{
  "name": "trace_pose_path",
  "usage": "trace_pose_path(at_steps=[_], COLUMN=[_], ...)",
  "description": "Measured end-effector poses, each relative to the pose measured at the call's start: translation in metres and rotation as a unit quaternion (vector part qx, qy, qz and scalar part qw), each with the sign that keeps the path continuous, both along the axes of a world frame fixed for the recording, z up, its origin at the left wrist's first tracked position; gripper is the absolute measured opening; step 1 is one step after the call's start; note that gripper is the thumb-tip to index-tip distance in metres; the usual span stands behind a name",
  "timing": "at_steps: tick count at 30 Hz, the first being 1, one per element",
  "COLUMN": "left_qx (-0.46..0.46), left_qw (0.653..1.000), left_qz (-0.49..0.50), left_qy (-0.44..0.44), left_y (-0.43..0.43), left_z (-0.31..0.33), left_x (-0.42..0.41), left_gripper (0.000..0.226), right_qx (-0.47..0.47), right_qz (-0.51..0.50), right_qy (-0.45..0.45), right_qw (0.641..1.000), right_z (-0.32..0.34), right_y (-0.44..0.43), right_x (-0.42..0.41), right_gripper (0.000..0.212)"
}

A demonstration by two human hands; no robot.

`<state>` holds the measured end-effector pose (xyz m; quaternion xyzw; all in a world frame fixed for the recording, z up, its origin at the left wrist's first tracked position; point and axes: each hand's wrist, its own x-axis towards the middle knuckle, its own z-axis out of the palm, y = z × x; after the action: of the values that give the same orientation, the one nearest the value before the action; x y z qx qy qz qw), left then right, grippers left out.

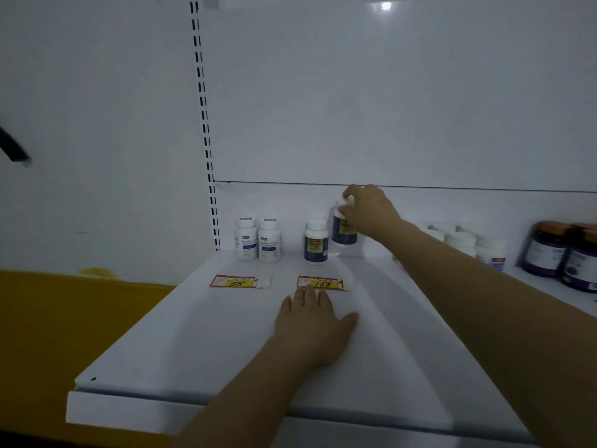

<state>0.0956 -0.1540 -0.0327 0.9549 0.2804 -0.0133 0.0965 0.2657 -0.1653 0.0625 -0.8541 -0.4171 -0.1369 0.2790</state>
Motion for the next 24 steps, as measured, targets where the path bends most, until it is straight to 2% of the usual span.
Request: trace_pose_path(at_steps=[2, 5, 7, 9, 10, 14, 18, 24], left_qx=[0.003, -0.037, -0.139, -0.259, -0.284, -0.275, -0.323, -0.343], left_qw=[0.999, 0.972, 0.939, 0.898, 0.885, 0.879, 0.859, 0.855], left_qz=[0.008, 0.021, 0.020, 0.009, -0.003, -0.051, -0.053, -0.066], left_qy=[-0.048, -0.232, -0.315, -0.356, -0.369, -0.386, -0.394, -0.383], left_y=[0.002, 0.014, 0.025, 0.032, 0.033, 0.035, 0.037, 0.044], left_z=[0.012, 0.040, 0.056, 0.064, 0.065, 0.053, 0.041, 0.037], left_x=[0.004, 0.018, 0.033, 0.049, 0.056, 0.069, 0.071, 0.069], left_gripper=[0.073, 0.048, 0.041, 0.052, 0.054, 0.035, 0.023, 0.020], right_qx=[0.044, 0.109, 0.129, 0.133, 0.137, 0.166, 0.212, 0.230], right_qz=[0.030, 0.076, 0.096, 0.112, 0.119, 0.124, 0.165, 0.188], right_qy=[0.020, 0.065, 0.098, 0.111, 0.122, 0.167, 0.266, 0.282], right_qw=[0.998, 0.989, 0.982, 0.978, 0.976, 0.964, 0.926, 0.912], right_z=[0.019, 0.039, 0.044, 0.040, 0.035, 0.008, -0.014, -0.026], right_y=[-0.010, -0.028, -0.038, -0.042, -0.043, -0.043, -0.043, -0.040], right_x=[-0.004, -0.007, -0.009, -0.006, -0.004, 0.009, 0.014, 0.019], right_gripper=[0.037, 0.032, 0.030, 0.031, 0.031, 0.026, 0.024, 0.024])
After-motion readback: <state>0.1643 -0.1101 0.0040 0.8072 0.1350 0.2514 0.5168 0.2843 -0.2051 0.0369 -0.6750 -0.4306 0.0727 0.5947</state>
